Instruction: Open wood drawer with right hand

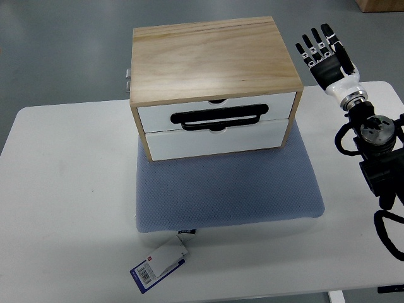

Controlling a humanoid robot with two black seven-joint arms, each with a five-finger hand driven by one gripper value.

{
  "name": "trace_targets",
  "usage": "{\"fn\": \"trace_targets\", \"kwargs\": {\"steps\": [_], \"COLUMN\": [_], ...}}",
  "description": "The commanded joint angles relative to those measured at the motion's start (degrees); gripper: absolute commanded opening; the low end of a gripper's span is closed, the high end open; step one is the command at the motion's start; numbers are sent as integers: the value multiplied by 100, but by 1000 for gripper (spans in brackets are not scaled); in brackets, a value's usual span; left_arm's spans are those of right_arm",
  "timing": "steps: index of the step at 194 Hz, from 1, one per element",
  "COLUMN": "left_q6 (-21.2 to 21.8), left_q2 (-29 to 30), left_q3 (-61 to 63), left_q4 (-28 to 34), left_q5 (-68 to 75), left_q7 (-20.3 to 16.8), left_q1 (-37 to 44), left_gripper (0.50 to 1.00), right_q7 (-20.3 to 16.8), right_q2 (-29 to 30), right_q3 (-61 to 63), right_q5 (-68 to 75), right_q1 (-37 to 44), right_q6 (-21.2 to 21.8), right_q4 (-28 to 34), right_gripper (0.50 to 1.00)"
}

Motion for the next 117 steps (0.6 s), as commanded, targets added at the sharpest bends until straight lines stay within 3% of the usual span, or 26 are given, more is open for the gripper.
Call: {"fn": "trace_targets", "kwargs": {"steps": [1, 74, 117], "left_q6": [0, 9, 0], "left_q2": [0, 0, 0], "left_q3": [8, -9, -1], "left_q4": [1, 1, -17], "left_q5": [0, 0, 0], "left_q7": [0, 0, 0], "left_q1": [1, 1, 1], "left_gripper": [1000, 1000, 1000], "right_q7": [4, -5, -66], "right_q2": [0, -150, -906], "right_q3": [0, -53, -1231], "right_q5": [4, -23, -84], "right_q1": [-2, 68, 982], "right_q6": [11, 2, -42], "right_q4": [-6, -6, -41], "right_gripper": [946, 946, 946]}}
